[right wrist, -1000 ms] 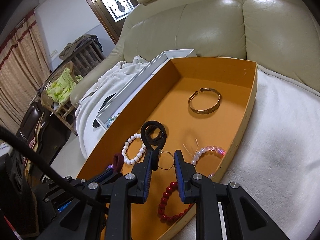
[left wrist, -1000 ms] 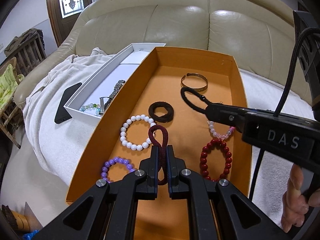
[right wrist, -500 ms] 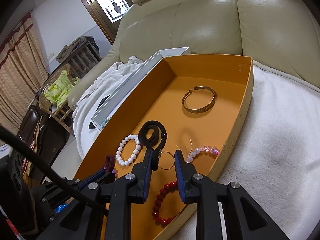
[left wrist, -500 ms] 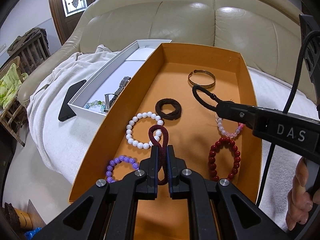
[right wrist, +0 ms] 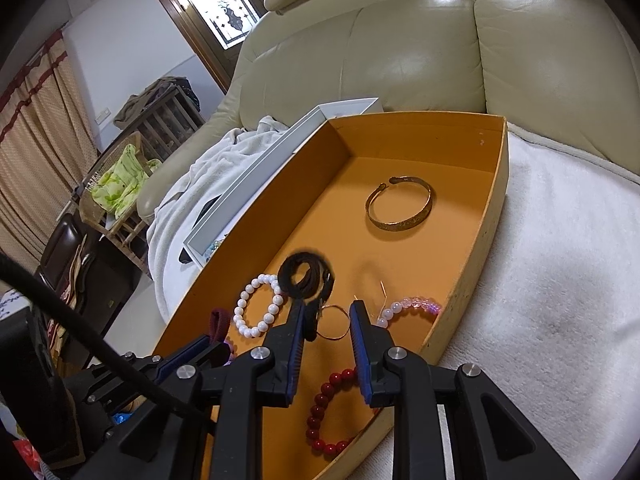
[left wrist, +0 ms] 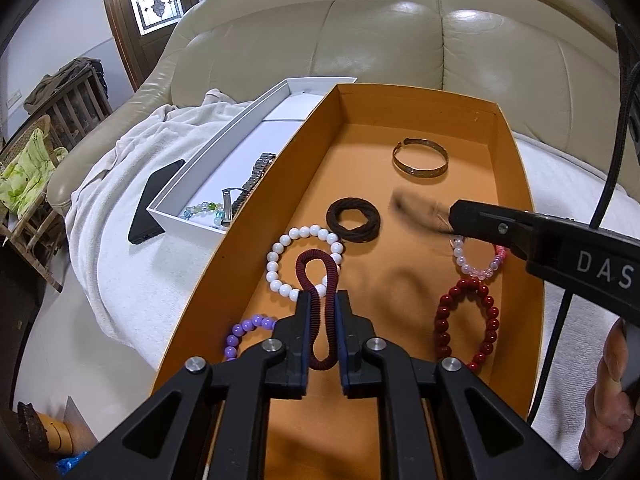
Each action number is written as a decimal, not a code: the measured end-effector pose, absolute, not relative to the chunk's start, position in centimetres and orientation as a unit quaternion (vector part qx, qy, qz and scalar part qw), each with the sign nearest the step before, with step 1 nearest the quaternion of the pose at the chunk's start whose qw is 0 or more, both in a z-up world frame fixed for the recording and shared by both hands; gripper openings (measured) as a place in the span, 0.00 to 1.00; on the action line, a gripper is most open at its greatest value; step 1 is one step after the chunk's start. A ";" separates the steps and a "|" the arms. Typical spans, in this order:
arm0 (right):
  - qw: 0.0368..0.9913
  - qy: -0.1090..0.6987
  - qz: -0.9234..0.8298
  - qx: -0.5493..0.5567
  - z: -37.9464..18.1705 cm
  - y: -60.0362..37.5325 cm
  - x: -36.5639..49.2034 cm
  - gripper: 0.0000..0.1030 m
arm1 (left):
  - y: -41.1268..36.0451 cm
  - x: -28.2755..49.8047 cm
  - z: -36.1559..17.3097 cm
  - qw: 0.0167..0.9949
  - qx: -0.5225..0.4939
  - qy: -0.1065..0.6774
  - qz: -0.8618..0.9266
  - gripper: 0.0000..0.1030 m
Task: Organize jewelry
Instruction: 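Lower the hair tie and black cord into the box and open both grippers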
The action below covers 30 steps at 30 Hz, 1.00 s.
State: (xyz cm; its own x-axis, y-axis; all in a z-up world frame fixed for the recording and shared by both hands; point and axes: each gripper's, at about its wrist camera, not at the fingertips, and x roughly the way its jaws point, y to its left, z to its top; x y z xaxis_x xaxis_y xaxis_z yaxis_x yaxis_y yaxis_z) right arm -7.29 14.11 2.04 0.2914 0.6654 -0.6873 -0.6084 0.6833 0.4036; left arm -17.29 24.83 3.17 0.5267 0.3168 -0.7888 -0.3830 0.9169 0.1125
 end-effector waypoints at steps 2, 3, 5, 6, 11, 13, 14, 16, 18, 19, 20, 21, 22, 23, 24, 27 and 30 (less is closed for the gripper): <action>0.801 0.446 0.398 0.037 2.0 14.1 -7.1 0.25 | 24.8 -17.3 3.2 0.872 -0.036 0.444 0.204 0.28; 0.800 0.448 0.397 0.039 2.0 14.1 -7.0 0.25 | 24.8 -17.2 3.2 0.872 -0.034 0.443 0.205 0.33; 0.798 0.450 0.397 0.044 2.0 14.0 -6.9 0.25 | 24.8 -17.2 3.3 0.872 -0.027 0.441 0.210 0.39; 0.798 0.451 0.397 0.045 2.0 13.9 -6.8 0.25 | 24.7 -17.2 3.4 0.872 -0.025 0.440 0.213 0.44; 0.799 0.450 0.397 0.048 2.2 13.6 -6.7 0.25 | 24.7 -17.2 3.8 0.871 -0.023 0.434 0.228 0.57; 0.801 0.447 0.396 0.047 2.5 13.4 -6.8 0.25 | 24.5 -17.2 4.0 0.872 -0.016 0.430 0.234 0.61; 0.801 0.446 0.396 0.047 2.6 13.3 -6.9 0.25 | 24.4 -17.2 4.2 0.872 -0.013 0.428 0.239 0.63; 0.804 0.441 0.395 0.047 3.0 12.9 -7.2 0.25 | 24.2 -17.3 4.6 0.874 -0.006 0.418 0.246 0.66; 0.809 0.437 0.392 0.043 3.4 12.3 -7.5 0.25 | 23.9 -17.5 5.1 0.879 0.000 0.406 0.251 0.67; 0.811 0.435 0.389 0.040 3.6 11.9 -7.6 0.25 | 23.7 -17.6 5.5 0.881 0.005 0.398 0.256 0.70; 0.814 0.433 0.385 0.038 3.8 11.5 -7.7 0.25 | 23.4 -17.7 5.9 0.883 0.011 0.387 0.264 0.72; 0.817 0.430 0.382 0.036 4.0 11.0 -7.9 0.25 | 23.0 -17.8 6.3 0.886 0.017 0.377 0.270 0.77; 0.821 0.426 0.377 0.033 4.2 10.4 -8.1 0.26 | 22.6 -17.9 6.8 0.890 0.021 0.364 0.273 0.81; 0.826 0.421 0.373 0.030 4.5 9.8 -8.3 0.29 | 22.2 -18.0 7.3 0.895 0.024 0.351 0.273 0.82; 0.830 0.417 0.369 0.028 4.8 9.2 -8.5 0.34 | 21.9 -18.1 7.7 0.899 0.024 0.342 0.272 0.84; 0.846 0.397 0.356 0.021 5.8 7.2 -9.2 0.50 | 21.0 -18.4 8.9 0.909 0.023 0.313 0.274 0.88; 0.859 0.373 0.349 0.010 7.2 5.6 -10.1 0.50 | 20.7 -18.7 9.6 0.913 0.013 0.296 0.279 0.88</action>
State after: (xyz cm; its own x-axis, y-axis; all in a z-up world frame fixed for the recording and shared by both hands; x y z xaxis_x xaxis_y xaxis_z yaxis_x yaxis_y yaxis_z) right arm -10.06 5.56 7.15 0.4769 0.6080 -0.6348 -0.5932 0.7556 0.2780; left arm -18.67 20.73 9.57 0.6683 0.5178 -0.5341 -0.5028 0.8436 0.1887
